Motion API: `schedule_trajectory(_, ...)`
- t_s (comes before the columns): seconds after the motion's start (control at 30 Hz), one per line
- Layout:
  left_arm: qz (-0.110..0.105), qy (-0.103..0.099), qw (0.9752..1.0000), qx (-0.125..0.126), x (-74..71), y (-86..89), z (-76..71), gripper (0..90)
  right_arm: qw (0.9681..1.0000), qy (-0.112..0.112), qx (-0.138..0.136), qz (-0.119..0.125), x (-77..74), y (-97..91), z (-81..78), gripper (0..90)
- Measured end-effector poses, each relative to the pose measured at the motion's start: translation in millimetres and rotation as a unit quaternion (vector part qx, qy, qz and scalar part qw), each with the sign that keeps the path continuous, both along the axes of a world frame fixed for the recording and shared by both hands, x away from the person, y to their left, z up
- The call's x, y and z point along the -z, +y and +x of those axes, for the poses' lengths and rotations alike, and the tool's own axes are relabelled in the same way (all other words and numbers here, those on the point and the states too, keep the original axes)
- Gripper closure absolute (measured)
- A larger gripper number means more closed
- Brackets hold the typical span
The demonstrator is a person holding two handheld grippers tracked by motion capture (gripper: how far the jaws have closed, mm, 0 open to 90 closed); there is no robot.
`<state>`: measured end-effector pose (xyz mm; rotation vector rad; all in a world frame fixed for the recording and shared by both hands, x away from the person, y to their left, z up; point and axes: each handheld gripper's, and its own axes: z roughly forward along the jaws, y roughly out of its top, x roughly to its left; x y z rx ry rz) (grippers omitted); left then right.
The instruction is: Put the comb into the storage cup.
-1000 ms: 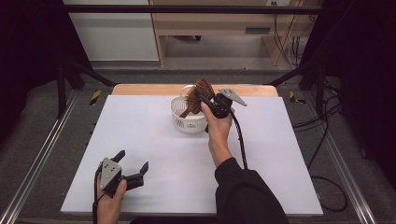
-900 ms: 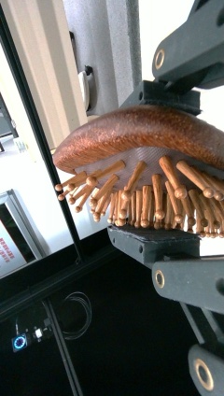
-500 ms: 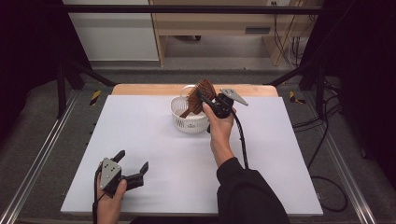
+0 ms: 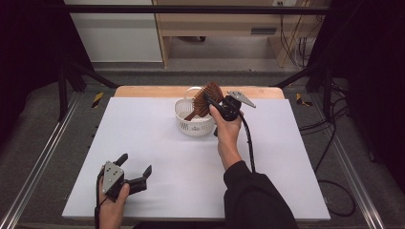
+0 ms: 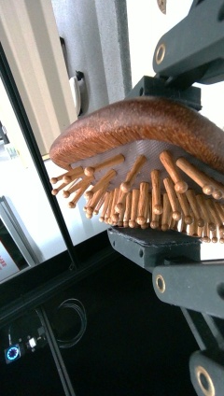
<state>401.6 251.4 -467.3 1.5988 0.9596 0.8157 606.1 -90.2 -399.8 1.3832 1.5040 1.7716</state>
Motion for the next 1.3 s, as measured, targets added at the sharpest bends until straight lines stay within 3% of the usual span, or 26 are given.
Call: schedule_trajectory(1.3,0.000,0.000,1.0000,0.001,0.0,0.2,0.2,4.1,0.9998,0.018,0.011,0.001,9.2,-15.5,2.0,40.7)
